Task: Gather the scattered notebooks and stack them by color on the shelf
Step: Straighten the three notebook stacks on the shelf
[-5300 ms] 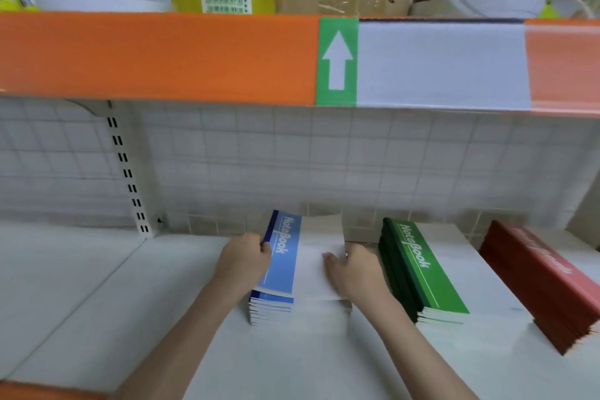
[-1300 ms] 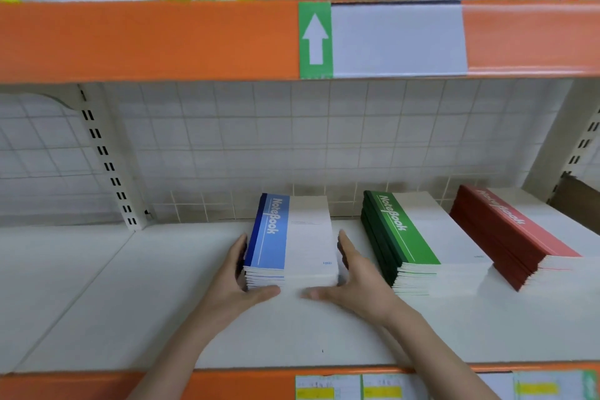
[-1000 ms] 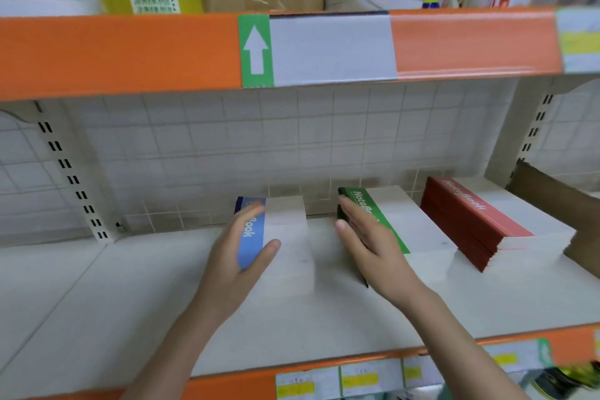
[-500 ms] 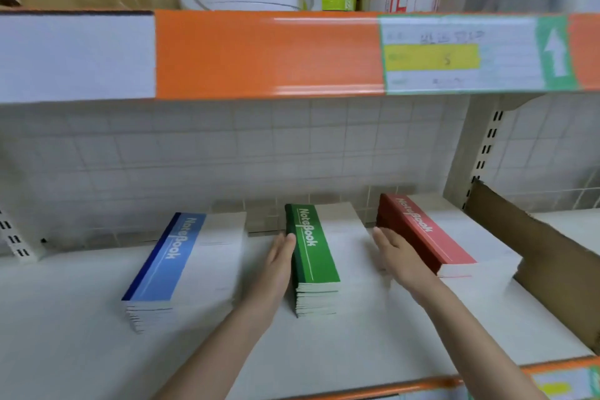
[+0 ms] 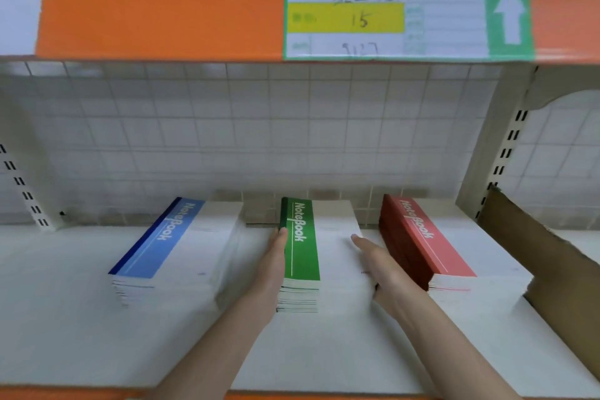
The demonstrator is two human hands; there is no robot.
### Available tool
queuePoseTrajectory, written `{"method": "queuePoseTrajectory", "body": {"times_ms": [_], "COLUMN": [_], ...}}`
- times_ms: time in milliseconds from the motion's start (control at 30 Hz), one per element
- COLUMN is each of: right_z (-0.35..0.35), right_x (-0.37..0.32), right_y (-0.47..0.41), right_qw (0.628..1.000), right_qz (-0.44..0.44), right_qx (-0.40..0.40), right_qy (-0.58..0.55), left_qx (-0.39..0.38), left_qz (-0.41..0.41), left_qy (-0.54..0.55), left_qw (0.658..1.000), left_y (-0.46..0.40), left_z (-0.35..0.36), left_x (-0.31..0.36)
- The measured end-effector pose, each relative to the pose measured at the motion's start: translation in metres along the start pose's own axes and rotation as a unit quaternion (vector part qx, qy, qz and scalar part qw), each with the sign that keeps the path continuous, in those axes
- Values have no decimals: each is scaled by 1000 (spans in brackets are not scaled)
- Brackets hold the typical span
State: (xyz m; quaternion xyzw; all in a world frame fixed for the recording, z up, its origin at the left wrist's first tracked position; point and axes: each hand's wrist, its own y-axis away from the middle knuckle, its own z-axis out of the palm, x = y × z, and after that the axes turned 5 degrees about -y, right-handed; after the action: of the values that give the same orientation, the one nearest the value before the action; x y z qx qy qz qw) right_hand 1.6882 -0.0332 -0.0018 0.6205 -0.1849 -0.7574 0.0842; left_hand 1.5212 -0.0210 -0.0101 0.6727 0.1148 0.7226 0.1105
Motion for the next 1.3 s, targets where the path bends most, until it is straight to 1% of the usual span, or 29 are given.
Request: {"method": "queuePoseTrajectory", "body": {"times_ms": [100, 133, 200, 233, 300, 367, 433, 467, 533, 600, 700, 900, 967, 1067, 1200, 1300], "right_z": [-1, -1, -7, -11, -23, -32, -38, -39, -40, -41, -43, -43, -43, -43, -45, -45], "right_x": [0, 0, 3, 6, 13, 17, 22, 23, 25, 27, 28, 29, 30, 33, 36, 37], "right_y": [2, 3, 5, 7, 15, 22, 20, 19, 18, 16, 14, 13, 14, 13, 8, 5], "right_qw": [1000, 1000, 999, 997, 984, 956, 931, 924, 911, 896, 890, 902, 899, 886, 881, 884], "right_qz": [-6, -8, -28, -52, -123, -183, -230, -246, -283, -309, -317, -293, -293, -299, -301, -300], "right_qx": [-13, -21, -45, -59, -120, -182, -175, -163, -148, -139, -132, -129, -128, -124, -118, -113], "right_qy": [-6, -5, 2, 13, 57, 141, 224, 242, 263, 287, 302, 290, 301, 331, 345, 341], "left_qx": [6, -2, -46, -69, -109, -147, -179, -182, -168, -158, -155, -159, -156, -151, -122, -111], "left_qz": [6, 1, -7, 9, 79, 156, 201, 218, 241, 247, 242, 240, 238, 235, 245, 253], "left_qy": [21, 27, 36, 22, -44, -134, -191, -205, -218, -218, -218, -213, -217, -242, -275, -292], "left_qw": [1000, 1000, 998, 997, 990, 967, 944, 937, 931, 931, 933, 934, 934, 929, 922, 916], "left_y": [2, 2, 5, 7, 7, 11, 14, 14, 14, 12, 12, 9, 8, 6, 0, -1], "left_z": [1, 0, -4, -8, -21, -34, -40, -41, -40, -38, -36, -37, -39, -42, -46, -45], "left_x": [1, 2, 4, 3, -2, -10, -20, -25, -29, -30, -30, -32, -35, -41, -45, -43]}}
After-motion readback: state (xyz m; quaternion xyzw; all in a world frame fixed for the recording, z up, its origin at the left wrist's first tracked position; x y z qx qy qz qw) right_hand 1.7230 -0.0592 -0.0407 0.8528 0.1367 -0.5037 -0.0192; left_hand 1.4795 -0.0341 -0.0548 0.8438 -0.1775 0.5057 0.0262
